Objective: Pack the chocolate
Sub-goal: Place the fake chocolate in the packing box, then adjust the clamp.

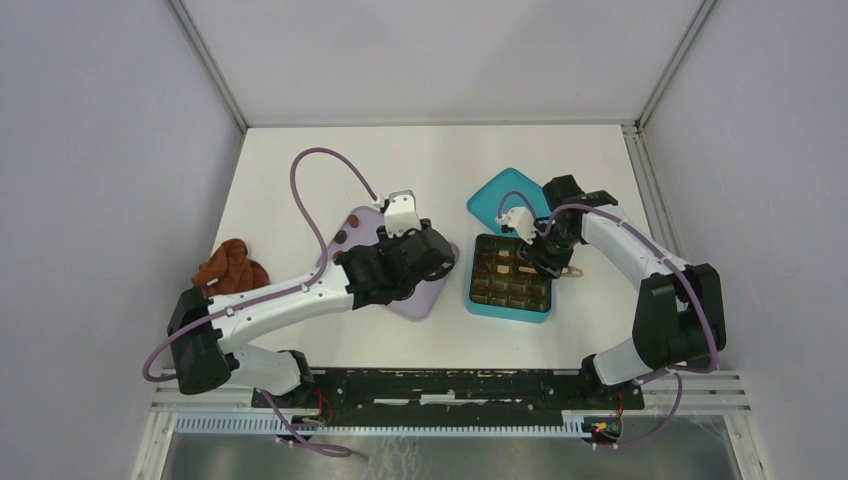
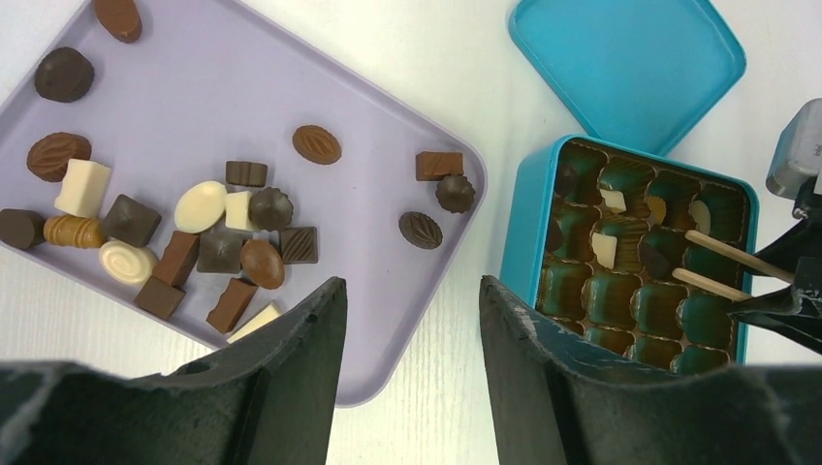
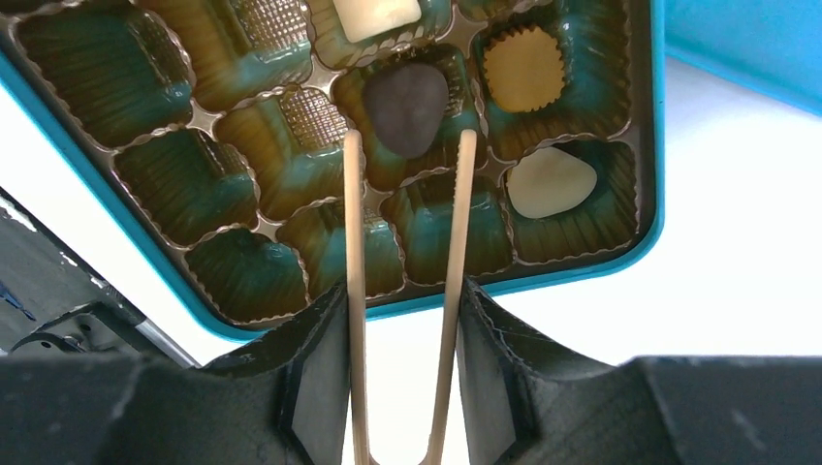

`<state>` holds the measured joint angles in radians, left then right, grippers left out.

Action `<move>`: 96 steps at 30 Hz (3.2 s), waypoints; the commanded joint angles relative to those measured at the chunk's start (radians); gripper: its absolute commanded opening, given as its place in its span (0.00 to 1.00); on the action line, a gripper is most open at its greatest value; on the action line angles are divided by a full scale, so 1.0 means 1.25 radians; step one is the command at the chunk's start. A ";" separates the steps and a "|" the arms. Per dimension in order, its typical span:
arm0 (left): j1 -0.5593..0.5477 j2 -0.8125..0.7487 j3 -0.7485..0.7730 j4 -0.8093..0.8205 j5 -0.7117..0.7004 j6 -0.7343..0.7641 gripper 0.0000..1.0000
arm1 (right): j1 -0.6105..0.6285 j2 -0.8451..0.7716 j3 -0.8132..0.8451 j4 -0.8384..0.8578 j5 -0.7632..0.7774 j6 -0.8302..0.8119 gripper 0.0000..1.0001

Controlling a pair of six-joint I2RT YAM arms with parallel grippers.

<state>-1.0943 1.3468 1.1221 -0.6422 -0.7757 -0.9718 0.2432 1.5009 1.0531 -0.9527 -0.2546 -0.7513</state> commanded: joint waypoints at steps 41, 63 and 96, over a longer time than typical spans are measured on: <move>0.221 -0.215 -0.060 0.402 0.367 -0.147 0.70 | 0.214 -0.068 0.165 0.655 -0.584 0.530 0.38; 0.174 -0.167 -0.032 0.324 0.216 -0.209 0.41 | 0.255 -0.036 0.179 0.614 -0.526 0.517 0.36; 0.178 -0.225 -0.128 0.395 0.251 -0.338 0.03 | 0.283 -0.037 0.140 0.711 -0.592 0.559 0.41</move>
<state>-0.8745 1.0851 0.9661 -0.2028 -0.4591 -1.3479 0.5804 1.4738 1.2110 -0.0933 -0.9787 -0.0425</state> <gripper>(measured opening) 0.196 0.453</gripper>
